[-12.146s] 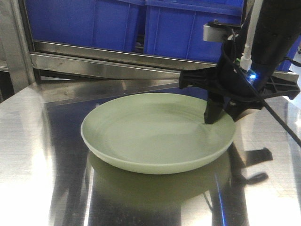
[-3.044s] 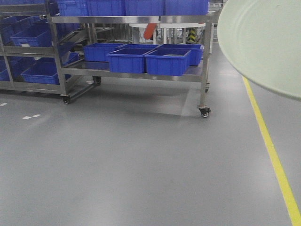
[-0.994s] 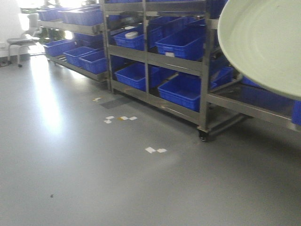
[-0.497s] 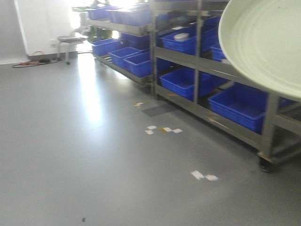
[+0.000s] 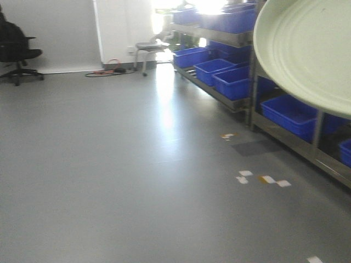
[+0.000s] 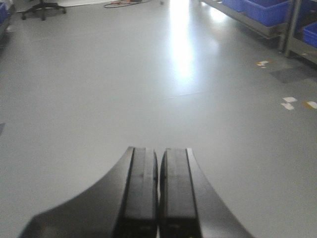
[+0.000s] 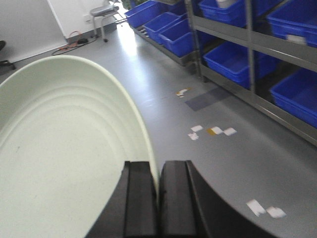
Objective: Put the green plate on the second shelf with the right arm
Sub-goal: 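Keep holding the plate in the right gripper while driving across the floor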
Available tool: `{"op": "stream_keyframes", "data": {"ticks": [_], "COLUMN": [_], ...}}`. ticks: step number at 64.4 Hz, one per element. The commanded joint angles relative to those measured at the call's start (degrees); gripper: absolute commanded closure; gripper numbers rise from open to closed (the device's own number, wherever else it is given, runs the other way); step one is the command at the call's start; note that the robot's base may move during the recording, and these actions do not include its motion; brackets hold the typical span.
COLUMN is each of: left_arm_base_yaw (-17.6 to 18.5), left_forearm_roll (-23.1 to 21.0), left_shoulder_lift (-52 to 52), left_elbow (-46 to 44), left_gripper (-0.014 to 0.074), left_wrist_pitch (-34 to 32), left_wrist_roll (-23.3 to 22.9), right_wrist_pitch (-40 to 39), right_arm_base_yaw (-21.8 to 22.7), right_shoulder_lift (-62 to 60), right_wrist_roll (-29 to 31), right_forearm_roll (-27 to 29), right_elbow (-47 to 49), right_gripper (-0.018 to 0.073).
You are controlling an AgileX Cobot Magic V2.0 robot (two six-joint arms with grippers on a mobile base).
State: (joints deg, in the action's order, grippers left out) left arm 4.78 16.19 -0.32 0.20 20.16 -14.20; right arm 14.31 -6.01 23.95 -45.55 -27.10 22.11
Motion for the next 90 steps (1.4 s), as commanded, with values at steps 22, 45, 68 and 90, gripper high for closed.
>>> {"op": "stream_keyframes", "data": {"ticks": [22,45,68,90], "left_arm_base_yaw": [0.4,0.4,0.4,0.4], "left_forearm_roll": [0.1,0.1,0.1,0.1], "left_shoulder_lift": [-1.3,-1.3,-1.3,-1.3], "left_elbow": [2.4,2.4,2.4,2.4], "left_gripper": [0.0472,0.0472,0.0472,0.0472], "left_wrist_pitch": [-3.3,-3.3,-3.3,-3.3], "left_wrist_roll": [-0.1,-0.1,-0.1,-0.1], "right_wrist_pitch": [-5.8,-5.8,-5.8,-5.8], "right_arm_base_yaw": [0.3,0.3,0.3,0.3], "right_shoulder_lift": [0.1,0.1,0.1,0.1], "right_wrist_roll": [-0.2,-0.2,-0.2,-0.2], "right_forearm_roll": [-1.0,-1.0,-1.0,-1.0], "right_elbow": [2.1,2.1,2.1,2.1], "right_gripper": [0.0503,0.0503,0.0503,0.0503]}}
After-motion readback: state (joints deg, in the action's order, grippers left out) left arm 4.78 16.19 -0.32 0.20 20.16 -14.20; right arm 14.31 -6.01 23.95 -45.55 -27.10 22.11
